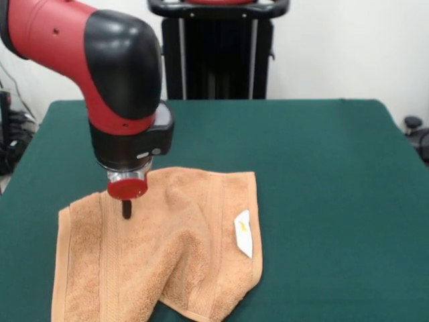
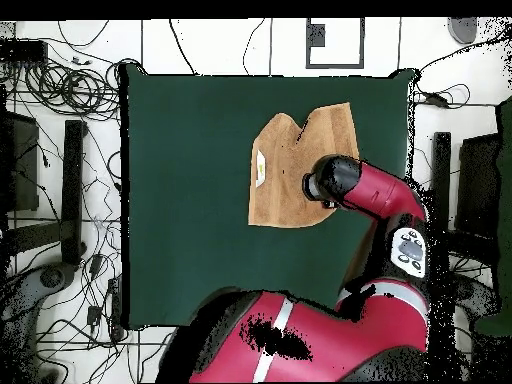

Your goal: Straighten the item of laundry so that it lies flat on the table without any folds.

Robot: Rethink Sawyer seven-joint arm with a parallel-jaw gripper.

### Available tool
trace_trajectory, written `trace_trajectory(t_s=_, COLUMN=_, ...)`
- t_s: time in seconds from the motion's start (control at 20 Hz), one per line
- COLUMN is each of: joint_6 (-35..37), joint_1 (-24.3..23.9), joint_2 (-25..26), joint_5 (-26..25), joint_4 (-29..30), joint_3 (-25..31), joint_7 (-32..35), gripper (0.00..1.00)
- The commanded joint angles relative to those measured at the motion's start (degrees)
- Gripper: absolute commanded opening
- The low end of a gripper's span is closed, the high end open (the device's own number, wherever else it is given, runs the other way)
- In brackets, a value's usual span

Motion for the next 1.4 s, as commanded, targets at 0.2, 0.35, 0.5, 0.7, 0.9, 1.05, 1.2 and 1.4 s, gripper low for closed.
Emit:
trace_trajectory(t_s=0.2, joint_6=15.92, joint_1=-2.00, joint_2=1.71, joint_5=-2.29, joint_4=-5.76, joint_3=9.21, joint_7=-8.92, gripper=1.00)
trace_trajectory(t_s=0.35, joint_6=16.85, joint_1=-2.18, joint_2=1.97, joint_5=-2.61, joint_4=-6.48, joint_3=9.58, joint_7=-9.45, gripper=1.00)
trace_trajectory(t_s=0.5, joint_6=17.12, joint_1=-2.42, joint_2=2.17, joint_5=-2.77, joint_4=-6.72, joint_3=10.04, joint_7=-9.86, gripper=1.00)
trace_trajectory(t_s=0.7, joint_6=16.16, joint_1=-2.50, joint_2=2.73, joint_5=-3.30, joint_4=-7.46, joint_3=9.96, joint_7=-9.62, gripper=1.00)
trace_trajectory(t_s=0.9, joint_6=12.55, joint_1=-2.16, joint_2=2.24, joint_5=-4.77, joint_4=-7.13, joint_3=8.97, joint_7=-9.27, gripper=1.00)
trace_trajectory(t_s=1.05, joint_6=12.58, joint_1=-2.27, joint_2=1.89, joint_5=-6.17, joint_4=-8.34, joint_3=8.70, joint_7=-10.25, gripper=1.00)
trace_trajectory(t_s=1.2, joint_6=13.19, joint_1=-2.45, joint_2=2.47, joint_5=-7.14, joint_4=-10.20, joint_3=9.29, joint_7=-10.64, gripper=1.00)
trace_trajectory(t_s=1.4, joint_6=13.44, joint_1=-2.63, joint_2=2.70, joint_5=-7.53, joint_4=-10.65, joint_3=10.49, joint_7=-9.55, gripper=1.00)
